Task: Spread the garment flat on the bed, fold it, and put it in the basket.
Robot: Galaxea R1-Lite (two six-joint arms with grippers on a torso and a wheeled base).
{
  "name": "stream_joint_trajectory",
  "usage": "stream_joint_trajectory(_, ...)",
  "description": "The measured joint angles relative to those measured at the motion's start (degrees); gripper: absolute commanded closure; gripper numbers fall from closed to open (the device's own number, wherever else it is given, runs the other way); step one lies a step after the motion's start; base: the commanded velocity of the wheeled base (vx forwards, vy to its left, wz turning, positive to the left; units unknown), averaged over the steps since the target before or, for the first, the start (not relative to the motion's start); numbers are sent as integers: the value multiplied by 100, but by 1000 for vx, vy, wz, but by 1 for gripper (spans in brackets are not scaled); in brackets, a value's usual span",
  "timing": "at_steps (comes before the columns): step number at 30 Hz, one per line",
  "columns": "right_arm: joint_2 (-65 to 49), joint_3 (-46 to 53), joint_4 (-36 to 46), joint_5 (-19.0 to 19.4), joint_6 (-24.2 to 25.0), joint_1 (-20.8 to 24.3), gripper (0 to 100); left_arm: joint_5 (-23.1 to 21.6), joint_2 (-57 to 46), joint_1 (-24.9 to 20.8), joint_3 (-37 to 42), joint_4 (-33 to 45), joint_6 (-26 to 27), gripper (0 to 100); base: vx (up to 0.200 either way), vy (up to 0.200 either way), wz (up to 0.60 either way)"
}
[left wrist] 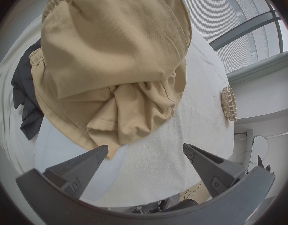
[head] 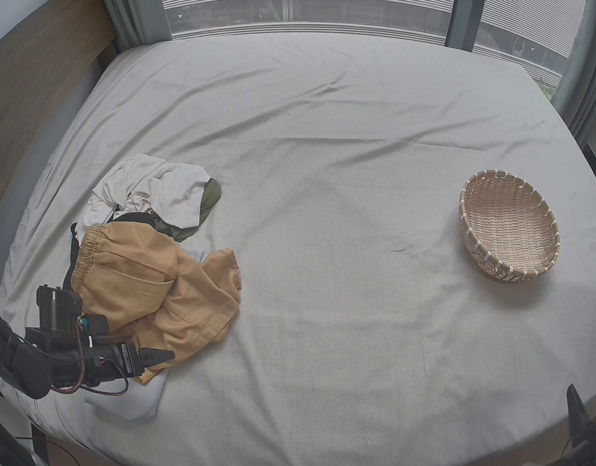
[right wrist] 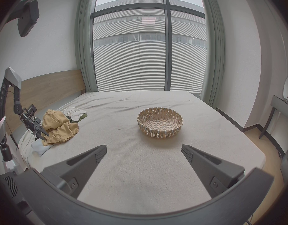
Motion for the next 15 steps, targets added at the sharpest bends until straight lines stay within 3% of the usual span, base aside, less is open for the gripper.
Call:
stream_joint_trajectory(7,0,0,0,0,0,5,0,141,499,-11,68,-745,2,0,0,0,0)
stream_joint_trajectory(15,0,0,0,2,0,0,0,254,827,-118,79,-1005,-44,0,0,0,0)
